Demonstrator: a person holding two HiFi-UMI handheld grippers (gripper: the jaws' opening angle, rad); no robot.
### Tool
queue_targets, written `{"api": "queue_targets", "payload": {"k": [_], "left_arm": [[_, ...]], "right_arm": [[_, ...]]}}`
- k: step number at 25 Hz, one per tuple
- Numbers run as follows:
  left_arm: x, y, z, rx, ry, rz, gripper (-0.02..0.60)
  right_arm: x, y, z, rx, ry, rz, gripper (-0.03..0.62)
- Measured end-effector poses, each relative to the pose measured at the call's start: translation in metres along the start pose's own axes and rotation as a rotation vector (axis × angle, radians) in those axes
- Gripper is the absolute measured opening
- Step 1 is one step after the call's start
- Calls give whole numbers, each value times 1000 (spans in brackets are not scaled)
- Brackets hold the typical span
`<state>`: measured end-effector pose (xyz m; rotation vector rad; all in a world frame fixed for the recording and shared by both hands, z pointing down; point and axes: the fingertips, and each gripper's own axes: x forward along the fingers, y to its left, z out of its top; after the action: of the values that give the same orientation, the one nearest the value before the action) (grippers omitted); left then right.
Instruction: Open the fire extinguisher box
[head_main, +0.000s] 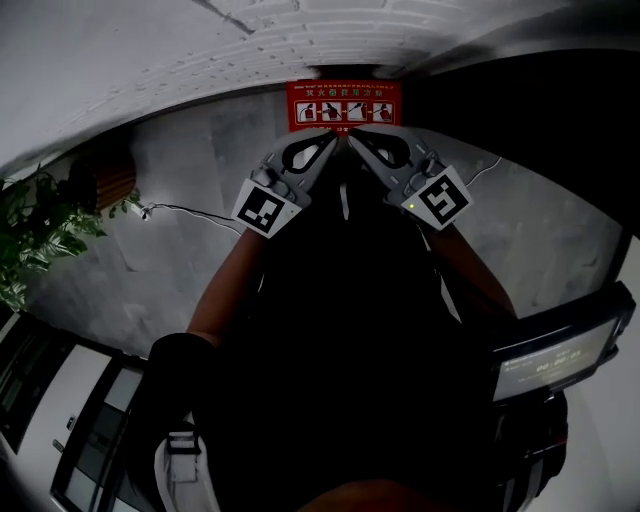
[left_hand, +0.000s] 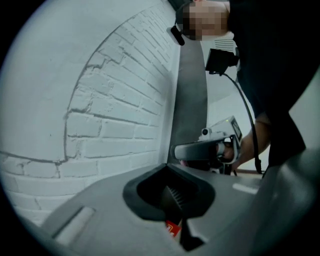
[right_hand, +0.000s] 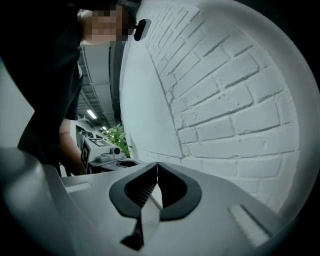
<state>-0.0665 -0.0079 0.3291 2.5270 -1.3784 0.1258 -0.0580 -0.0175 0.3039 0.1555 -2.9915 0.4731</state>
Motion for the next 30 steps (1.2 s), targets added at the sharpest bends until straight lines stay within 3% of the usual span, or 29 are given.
{"api": "queue_targets", "payload": {"k": [6,12,17,22,30], "left_arm": [[13,25,-41,-28,63,-47,2],[38,45,-108,-63,130,-86,2],[55,52,-163,-39,175,-103,2],[75,41,-221,-46,246,-141,2],[89,19,-307,-58,368,-184,2]], "right_arm": [[15,-35,-35,-14,50,-51,11],[18,-73,-127,62,100,-145,11],[8,-98,-218,305,99,-278,11],[-11,-116,-277,482,53,-438,11],[-37,-117,-374,821,-1,-624,12]]}}
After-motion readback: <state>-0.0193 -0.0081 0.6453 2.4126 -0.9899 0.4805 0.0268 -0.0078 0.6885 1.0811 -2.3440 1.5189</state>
